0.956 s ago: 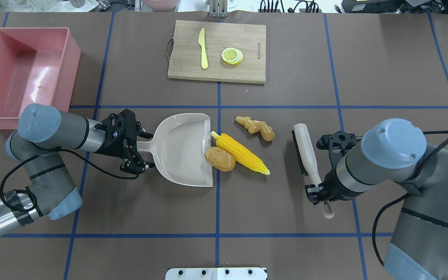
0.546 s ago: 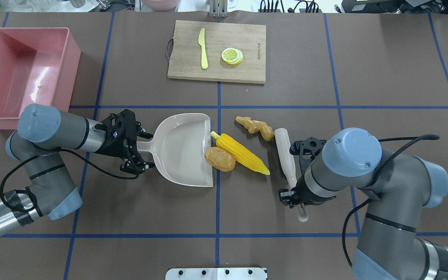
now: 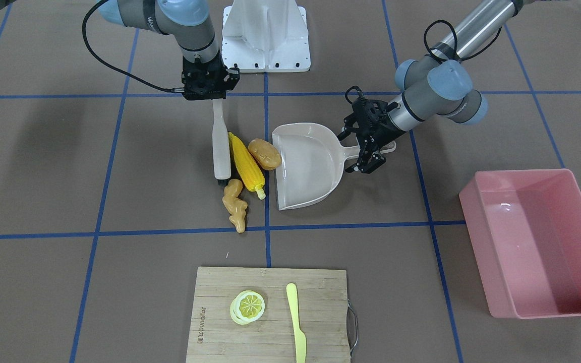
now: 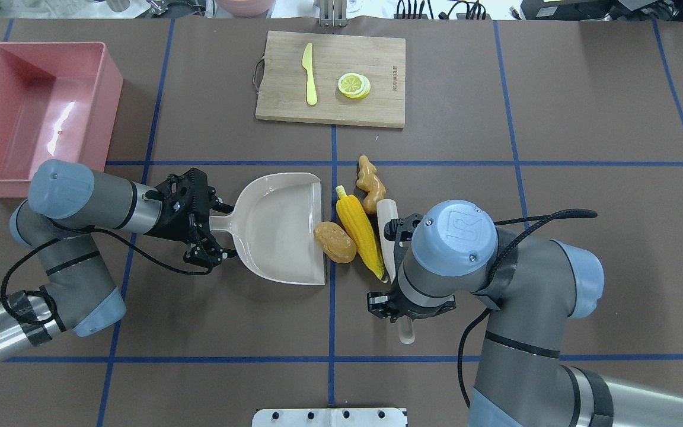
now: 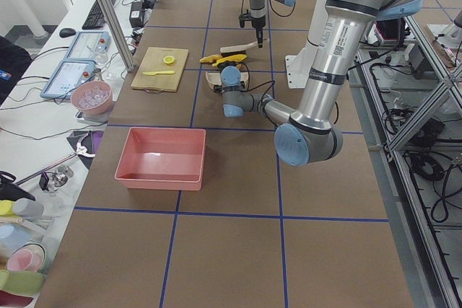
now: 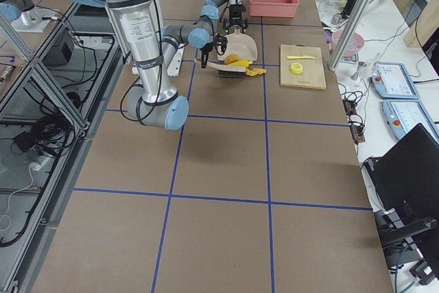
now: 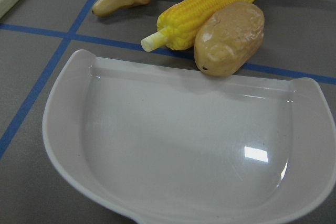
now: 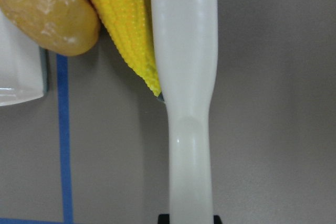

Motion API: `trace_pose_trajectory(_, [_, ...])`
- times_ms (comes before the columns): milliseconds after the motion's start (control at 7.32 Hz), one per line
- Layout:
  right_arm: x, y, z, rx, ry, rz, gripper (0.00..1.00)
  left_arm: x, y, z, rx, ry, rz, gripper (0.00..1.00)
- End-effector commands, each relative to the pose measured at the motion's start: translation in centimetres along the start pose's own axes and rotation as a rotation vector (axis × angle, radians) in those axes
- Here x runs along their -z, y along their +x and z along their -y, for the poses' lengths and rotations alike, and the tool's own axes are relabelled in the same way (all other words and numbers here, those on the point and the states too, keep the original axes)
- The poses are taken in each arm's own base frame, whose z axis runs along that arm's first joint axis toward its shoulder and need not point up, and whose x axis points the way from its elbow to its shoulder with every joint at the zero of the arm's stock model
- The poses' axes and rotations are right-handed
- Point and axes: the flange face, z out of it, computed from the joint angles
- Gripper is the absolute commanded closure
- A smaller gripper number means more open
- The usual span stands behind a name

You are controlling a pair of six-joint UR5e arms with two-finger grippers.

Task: Sweep and dump trash into bin
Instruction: 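Sweep the corn and potato into the dustpan with the right gripper's brush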

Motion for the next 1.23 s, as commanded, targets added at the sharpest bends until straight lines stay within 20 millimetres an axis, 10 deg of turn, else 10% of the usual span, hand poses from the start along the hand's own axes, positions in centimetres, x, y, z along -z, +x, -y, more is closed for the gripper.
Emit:
trace_pose_trajectory(0, [-0.4,-3.2,-0.4,0.002,-0.002,0.012,1.0,-0.1,0.0,0.0,0.004,-0.009,-0.001,0.03])
trace_pose_trajectory(1092, [2.3,-12.1,1.9,-0.033,-0.006,0.047,1.0,-0.2,-0.1,-0.1,0.005,-0.011,0.013,0.03])
